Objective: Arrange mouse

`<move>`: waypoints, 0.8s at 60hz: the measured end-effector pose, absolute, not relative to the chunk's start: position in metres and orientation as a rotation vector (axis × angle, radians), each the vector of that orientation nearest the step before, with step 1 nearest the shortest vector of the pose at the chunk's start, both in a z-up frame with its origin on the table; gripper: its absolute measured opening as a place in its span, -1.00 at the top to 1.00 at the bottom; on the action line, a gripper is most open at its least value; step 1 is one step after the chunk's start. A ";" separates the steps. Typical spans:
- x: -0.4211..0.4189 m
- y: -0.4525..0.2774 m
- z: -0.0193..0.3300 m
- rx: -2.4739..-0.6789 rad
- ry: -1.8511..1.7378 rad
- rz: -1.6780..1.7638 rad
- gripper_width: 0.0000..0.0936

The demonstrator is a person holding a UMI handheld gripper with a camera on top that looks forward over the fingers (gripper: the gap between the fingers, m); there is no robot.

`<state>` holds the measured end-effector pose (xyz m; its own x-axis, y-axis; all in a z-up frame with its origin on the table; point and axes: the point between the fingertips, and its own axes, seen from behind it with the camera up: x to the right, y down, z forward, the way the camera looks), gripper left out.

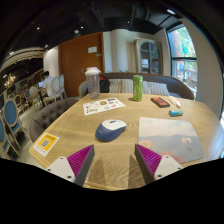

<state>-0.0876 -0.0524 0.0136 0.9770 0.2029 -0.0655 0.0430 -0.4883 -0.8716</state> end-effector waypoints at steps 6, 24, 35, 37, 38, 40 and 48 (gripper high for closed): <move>-0.115 -0.033 0.000 -2.113 -0.188 0.224 -0.79; -0.140 0.027 -0.016 -2.174 -0.158 0.128 -0.80; -0.149 0.050 -0.014 -2.204 -0.175 0.118 -0.78; -0.152 0.055 -0.015 -2.204 -0.179 0.119 -0.74; -0.153 0.057 -0.015 -2.203 -0.180 0.120 -0.72; -0.153 0.060 -0.014 -2.201 -0.178 0.118 -0.63; -0.154 0.067 -0.014 -2.192 -0.167 0.121 -0.25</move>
